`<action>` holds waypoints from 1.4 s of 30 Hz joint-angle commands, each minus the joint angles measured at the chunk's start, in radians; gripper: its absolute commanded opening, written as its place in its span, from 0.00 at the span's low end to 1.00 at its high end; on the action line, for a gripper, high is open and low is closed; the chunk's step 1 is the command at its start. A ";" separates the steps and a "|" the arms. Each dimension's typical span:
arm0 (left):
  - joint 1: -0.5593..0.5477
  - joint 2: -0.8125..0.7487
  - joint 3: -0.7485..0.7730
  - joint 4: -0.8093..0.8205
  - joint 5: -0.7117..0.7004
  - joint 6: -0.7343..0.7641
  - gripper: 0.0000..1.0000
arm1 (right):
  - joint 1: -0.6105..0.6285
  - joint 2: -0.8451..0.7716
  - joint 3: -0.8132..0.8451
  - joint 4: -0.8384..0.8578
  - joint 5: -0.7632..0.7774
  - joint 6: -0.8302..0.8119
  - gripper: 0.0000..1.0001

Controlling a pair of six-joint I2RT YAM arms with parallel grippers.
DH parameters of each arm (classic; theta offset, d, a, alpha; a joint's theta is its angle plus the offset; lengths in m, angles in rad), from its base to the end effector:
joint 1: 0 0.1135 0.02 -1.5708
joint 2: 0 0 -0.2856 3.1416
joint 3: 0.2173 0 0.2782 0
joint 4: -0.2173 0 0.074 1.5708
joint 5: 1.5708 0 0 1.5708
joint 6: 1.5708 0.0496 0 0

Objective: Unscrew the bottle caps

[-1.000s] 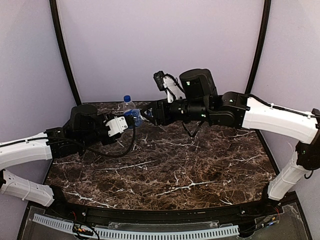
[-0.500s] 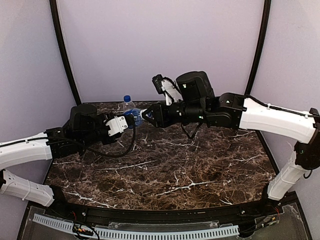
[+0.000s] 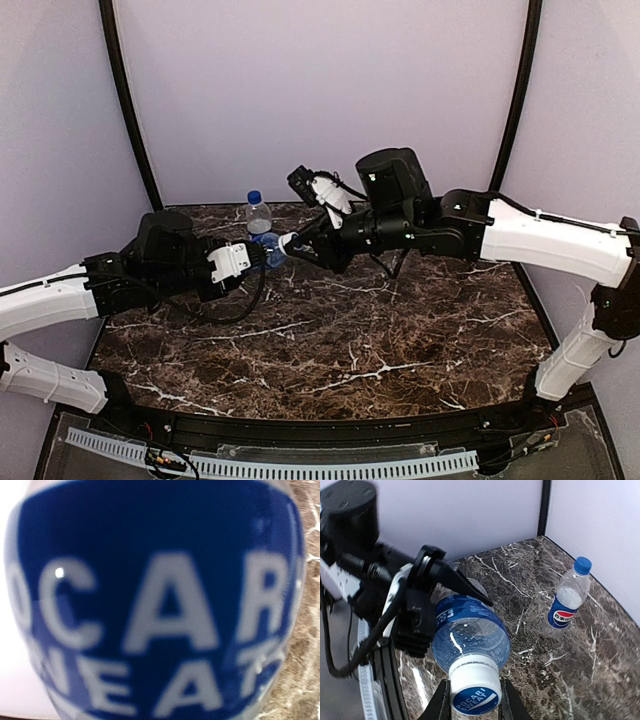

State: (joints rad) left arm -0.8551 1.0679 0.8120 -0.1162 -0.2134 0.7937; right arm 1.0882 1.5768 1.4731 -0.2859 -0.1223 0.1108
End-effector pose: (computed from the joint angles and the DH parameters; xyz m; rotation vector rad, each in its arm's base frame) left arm 0.1880 -0.2002 0.3085 1.3227 1.4159 0.1664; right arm 0.1859 0.3679 0.3838 -1.0460 1.7863 0.8869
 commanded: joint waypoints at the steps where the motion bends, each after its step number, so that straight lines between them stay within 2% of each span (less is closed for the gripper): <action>1: -0.009 0.000 0.079 -0.332 0.462 -0.055 0.32 | 0.116 -0.059 -0.065 -0.003 -0.184 -0.506 0.00; 4: -0.009 0.009 0.105 -0.506 0.660 -0.050 0.32 | 0.187 -0.039 -0.043 -0.106 -0.086 -0.722 0.00; 6: -0.010 0.012 0.117 -0.572 0.725 -0.031 0.32 | 0.244 -0.008 -0.021 -0.171 0.038 -0.863 0.00; 9: -0.010 0.016 0.130 -0.611 0.752 0.000 0.32 | 0.321 0.023 -0.055 -0.190 0.247 -1.118 0.00; 11: -0.009 0.019 0.134 -0.617 0.745 0.018 0.32 | 0.357 0.048 -0.064 -0.176 0.372 -1.214 0.00; 14: -0.010 0.022 0.135 -0.609 0.724 0.039 0.31 | 0.369 0.062 -0.046 -0.164 0.434 -1.272 0.00; 21: -0.010 0.016 0.126 -0.596 0.705 0.048 0.31 | 0.377 0.014 -0.114 -0.028 0.422 -1.352 0.00; 24: -0.009 0.012 0.117 -0.583 0.689 0.048 0.31 | 0.377 0.009 -0.133 0.005 0.435 -1.345 0.09; 29: -0.009 0.013 0.114 -0.573 0.681 0.055 0.30 | 0.377 -0.003 -0.146 0.030 0.432 -1.340 0.11; 30: -0.009 0.013 0.114 -0.573 0.681 0.055 0.30 | 0.377 -0.004 -0.150 0.037 0.434 -1.340 0.15; 32: -0.010 0.013 0.113 -0.570 0.680 0.056 0.30 | 0.375 -0.008 -0.156 0.048 0.436 -1.338 0.30; 34: -0.010 0.012 0.113 -0.568 0.679 0.055 0.30 | 0.375 -0.006 -0.154 0.064 0.444 -1.323 0.53; 35: -0.010 0.012 0.113 -0.568 0.680 0.053 0.30 | 0.375 -0.006 -0.152 0.072 0.452 -1.309 0.60; 40: -0.009 0.006 0.111 -0.569 0.664 0.048 0.30 | 0.368 -0.050 -0.164 0.138 0.464 -1.209 0.78; 42: -0.010 0.003 0.105 -0.540 0.637 0.028 0.30 | 0.362 -0.087 -0.183 0.161 0.440 -1.145 0.97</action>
State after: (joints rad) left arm -0.8604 1.0920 0.9016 -0.7067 0.4252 0.8326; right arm 1.4605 1.5612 1.3197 -0.2451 0.3305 -1.1557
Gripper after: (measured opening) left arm 0.359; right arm 0.839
